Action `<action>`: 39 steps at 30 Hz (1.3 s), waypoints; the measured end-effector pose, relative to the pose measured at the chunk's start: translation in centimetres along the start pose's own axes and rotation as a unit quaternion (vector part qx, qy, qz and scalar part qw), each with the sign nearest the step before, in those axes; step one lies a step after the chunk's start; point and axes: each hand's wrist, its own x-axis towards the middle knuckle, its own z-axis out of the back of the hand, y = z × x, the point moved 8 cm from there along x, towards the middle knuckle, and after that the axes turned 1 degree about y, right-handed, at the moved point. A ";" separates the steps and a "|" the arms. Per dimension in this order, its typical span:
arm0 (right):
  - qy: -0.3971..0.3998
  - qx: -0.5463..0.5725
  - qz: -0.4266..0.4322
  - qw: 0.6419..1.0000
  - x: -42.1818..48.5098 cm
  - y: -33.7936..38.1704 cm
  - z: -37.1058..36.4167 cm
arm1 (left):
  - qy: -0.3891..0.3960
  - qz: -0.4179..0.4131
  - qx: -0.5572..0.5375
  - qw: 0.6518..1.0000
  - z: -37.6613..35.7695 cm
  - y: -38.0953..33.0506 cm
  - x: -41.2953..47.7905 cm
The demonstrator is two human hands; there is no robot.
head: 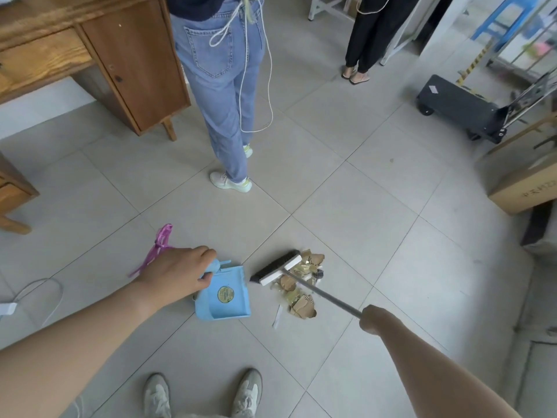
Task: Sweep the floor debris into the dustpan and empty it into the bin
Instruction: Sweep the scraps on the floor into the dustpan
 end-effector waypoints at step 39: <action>0.070 0.312 -0.143 0.937 -6.3 13.2 -9.6 | -0.031 -0.180 -0.036 0.983 -2.3 4.2 3.6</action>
